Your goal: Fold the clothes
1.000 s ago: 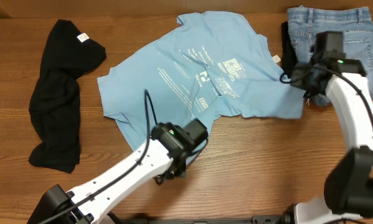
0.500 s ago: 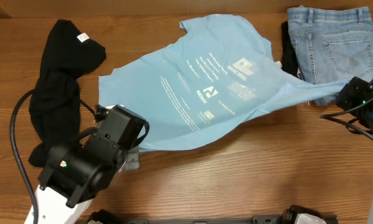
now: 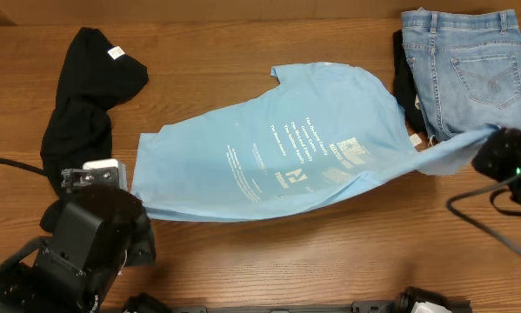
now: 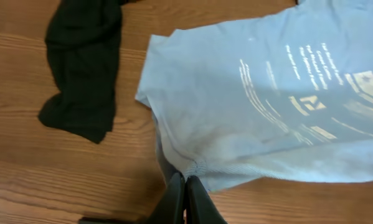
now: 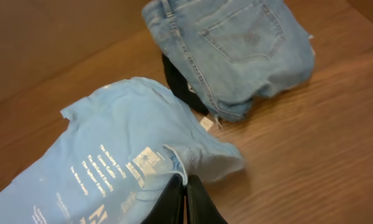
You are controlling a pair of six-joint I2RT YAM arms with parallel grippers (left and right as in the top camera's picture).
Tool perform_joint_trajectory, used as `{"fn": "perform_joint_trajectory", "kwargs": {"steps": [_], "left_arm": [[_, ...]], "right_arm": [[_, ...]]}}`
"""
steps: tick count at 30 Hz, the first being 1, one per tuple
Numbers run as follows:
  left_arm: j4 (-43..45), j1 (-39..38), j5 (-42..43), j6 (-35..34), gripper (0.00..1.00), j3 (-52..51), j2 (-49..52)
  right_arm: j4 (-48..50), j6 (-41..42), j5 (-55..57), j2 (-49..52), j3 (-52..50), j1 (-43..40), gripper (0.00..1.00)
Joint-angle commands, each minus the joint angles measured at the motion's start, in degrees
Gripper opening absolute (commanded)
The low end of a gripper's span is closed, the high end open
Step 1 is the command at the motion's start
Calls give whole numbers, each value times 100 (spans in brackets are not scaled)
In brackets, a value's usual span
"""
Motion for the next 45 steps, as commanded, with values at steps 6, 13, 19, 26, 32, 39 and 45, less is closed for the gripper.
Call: {"fn": "perform_joint_trajectory", "kwargs": {"steps": [6, 13, 19, 26, 32, 39, 45], "left_arm": [[-2, 31, -833, -1279, 4, -1338, 13], [168, 31, -844, -2249, 4, -2649, 31], [455, 35, -960, -2354, 4, -2896, 219], [1062, 37, -916, -2358, 4, -3316, 647], [1351, 105, -868, -2396, 4, -3526, 1121], [1799, 741, -654, -2369, 4, -3821, 1530], [2037, 1213, -678, -2350, 46, -3893, 1718]], "right_arm": [[70, -688, -1064, 1628, 153, -15, 4], [48, -741, -1064, 2387, 142, 127, 4], [144, -837, -1012, 3047, 136, 415, 4], [249, -837, -1069, 3547, 129, 452, 4], [568, -833, -1067, 3700, 7, 732, 4], [894, -833, -1062, 3716, -225, 796, 4], [977, -833, -1062, 3716, -225, 796, 50]]}}
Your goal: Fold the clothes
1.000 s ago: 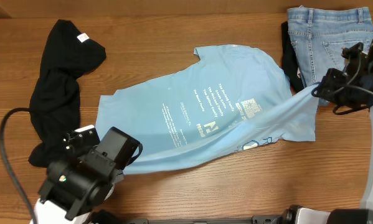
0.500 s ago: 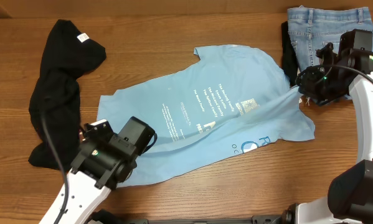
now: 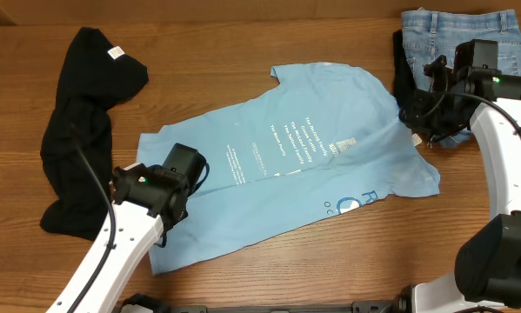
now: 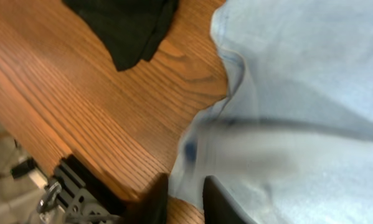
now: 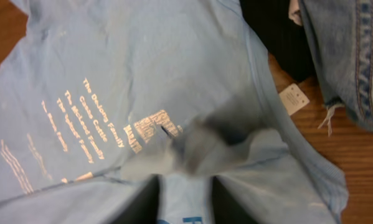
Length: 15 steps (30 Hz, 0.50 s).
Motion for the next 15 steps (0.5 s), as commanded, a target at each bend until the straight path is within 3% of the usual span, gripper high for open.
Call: {"fn": "perform_joint_trajectory", "kwargs": {"steps": [1, 3, 6, 7, 8, 10, 12, 15], "left_arm": [[22, 234, -70, -66, 59, -83, 120], [20, 361, -68, -61, 72, -87, 140], [170, 566, -17, 205, 75, -85, 138], [337, 643, 103, 564, 75, -70, 138], [597, 732, 391, 1198, 81, -22, 138], [1172, 933, 1488, 2741, 84, 205, 140], [1504, 1207, 2448, 3359, 86, 621, 144], [1698, 1443, 3021, 3858, 88, 1097, 186]], "right_arm": [[37, -24, -15, 26, -17, 2, 55], [37, -22, -20, 26, -15, 0, 66], [13, -26, -66, 24, 109, 0, 67], [11, -28, -173, 24, 208, 0, 67], [7, -74, -304, 24, 319, 11, 68], [-85, -216, -518, 24, 629, 111, 68], [-299, -260, -511, 24, 1051, 302, 68], [-529, -330, -509, 24, 1453, 463, 68]]}}
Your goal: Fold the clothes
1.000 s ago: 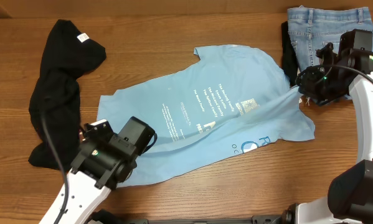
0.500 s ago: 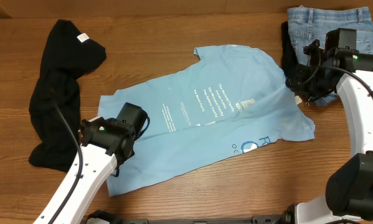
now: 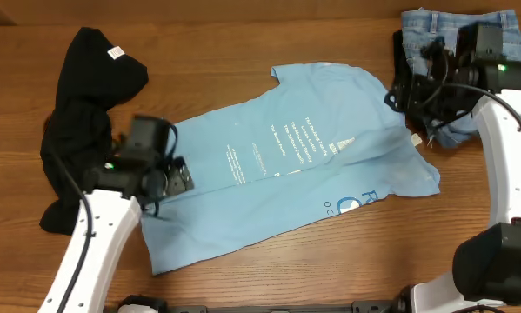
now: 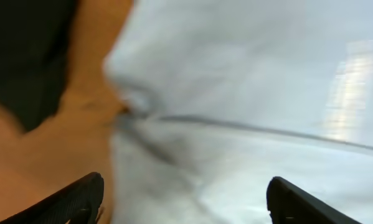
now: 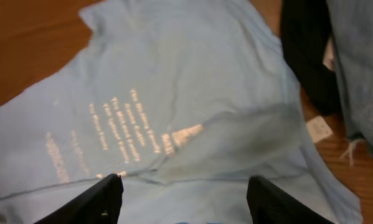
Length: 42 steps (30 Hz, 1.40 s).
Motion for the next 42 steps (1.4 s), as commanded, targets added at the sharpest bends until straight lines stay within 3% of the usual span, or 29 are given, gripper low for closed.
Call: {"fn": "perform_joint_trajectory", "kwargs": {"steps": [1, 5, 9, 14, 20, 30, 34, 39, 42], "left_arm": [[203, 321, 1335, 1458, 88, 911, 68], [7, 343, 1346, 1941, 91, 2065, 518], [-841, 343, 1351, 2446, 95, 3528, 1523], [-1333, 428, 1467, 2500, 98, 4776, 2503], [-1217, 1102, 1764, 2535, 100, 4806, 2879], [-1051, 1344, 1928, 2719, 100, 4804, 3860], [-846, 1344, 2597, 3106, 100, 4804, 4524], [-745, 1344, 2691, 3281, 100, 4804, 5217], [-811, 1357, 2555, 3845, 100, 4804, 5453]], "right_arm": [[-212, -160, -138, -17, 708, 262, 68], [-616, -166, -66, -17, 1499, 455, 68], [-933, -181, 304, -17, 2151, 529, 70], [-929, -184, 874, 35, 2343, 525, 75], [-1204, -308, 874, 339, 2334, 546, 85], [-1207, -308, 876, 369, 2334, 546, 87], [-1279, -308, 879, 369, 2321, 546, 87], [-1292, -308, 881, 391, 2286, 546, 87], [-1305, -310, 881, 396, 2286, 546, 87]]}}
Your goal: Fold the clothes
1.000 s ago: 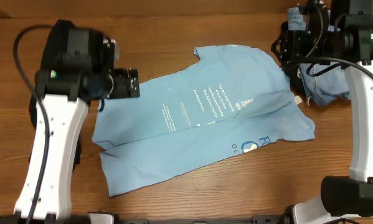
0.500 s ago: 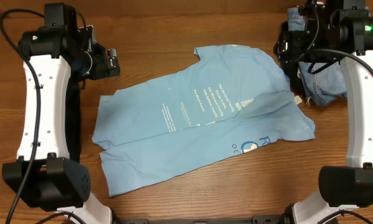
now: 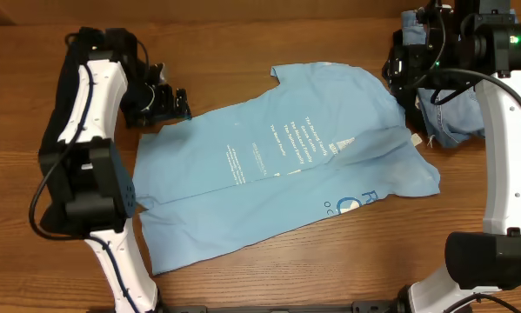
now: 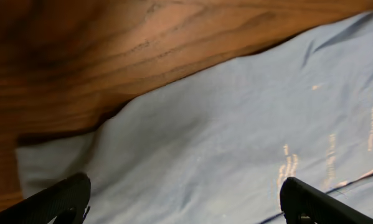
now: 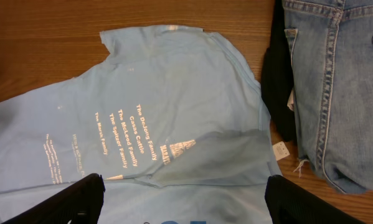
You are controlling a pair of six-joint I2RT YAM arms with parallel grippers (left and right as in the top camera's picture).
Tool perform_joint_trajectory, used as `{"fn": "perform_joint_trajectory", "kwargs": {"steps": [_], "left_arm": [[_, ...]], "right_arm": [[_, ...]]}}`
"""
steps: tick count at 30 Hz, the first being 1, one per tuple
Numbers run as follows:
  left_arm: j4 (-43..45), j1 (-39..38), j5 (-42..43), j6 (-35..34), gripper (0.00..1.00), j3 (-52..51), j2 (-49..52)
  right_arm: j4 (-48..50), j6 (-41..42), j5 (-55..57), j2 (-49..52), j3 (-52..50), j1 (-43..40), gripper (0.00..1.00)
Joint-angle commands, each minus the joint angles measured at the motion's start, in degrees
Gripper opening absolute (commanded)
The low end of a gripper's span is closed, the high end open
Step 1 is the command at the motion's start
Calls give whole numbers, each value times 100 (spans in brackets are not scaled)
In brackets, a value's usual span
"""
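Observation:
A light blue T-shirt [image 3: 286,165] with white print lies spread on the wooden table, and a crease runs across its width. My left gripper [image 3: 164,103] hovers at its far left corner. In the left wrist view this gripper [image 4: 186,205] is wide open over blue cloth [image 4: 223,124], holding nothing. My right gripper [image 3: 397,68] hangs over the far right corner, beside the jeans. In the right wrist view it [image 5: 186,205] is also wide open above the shirt [image 5: 155,118] and empty.
Folded blue jeans [image 5: 335,87] lie at the far right with a black garment [image 5: 276,93] tucked under their left edge and a white tag [image 5: 279,149] beside it. My left arm [image 3: 90,96] reaches along the table's left side.
My left gripper has moved from the shirt's left edge to its far left corner. The right gripper sits a little higher and farther back. Both stay open and the shirt has not moved.
First both grippers were shut on the shirt's corners, stretching it between the near left and the right. Then the shirt lay flat with a blue-printed part showing and the jaws slightly parted. After that both were wide open, and now they hang over its far corners.

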Motion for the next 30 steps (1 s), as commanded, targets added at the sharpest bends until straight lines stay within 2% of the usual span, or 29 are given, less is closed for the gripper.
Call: {"fn": "perform_joint_trajectory", "kwargs": {"steps": [1, 4, 7, 10, 14, 18, 22, 26, 28, 30], "left_arm": [[-94, 22, -168, 866, 100, 107, 236], [-153, 122, -1073, 964, 100, 105, 267], [7, 317, -1362, 977, 100, 87, 319], [37, 586, -1294, 1086, 100, 85, 496], [46, 741, -507, 1429, 97, 85, 750], [66, 713, -485, 1434, 91, 85, 804], [-22, 693, -232, 1432, 75, 79, 807], [-96, 695, -247, 1414, 47, -111, 809], [-35, 695, -249, 1412, 39, -236, 809], [52, 702, -289, 1405, 25, -365, 809]], "right_arm": [[-24, -26, 59, -11, 96, 35, 87], [-61, -28, 59, 2, 94, 35, 87], [-87, -26, 57, 17, 94, 35, 87], [-90, -26, 57, 17, 94, 35, 87], [-37, -24, 57, 26, 59, 35, 88], [-48, -24, 57, 28, 59, 35, 88], [-44, -24, 57, 28, 59, 35, 87], [-37, -24, 57, 28, 57, 35, 88], [-28, -24, 57, 28, 59, 35, 88], [-28, -24, 57, 28, 59, 35, 88]]}}
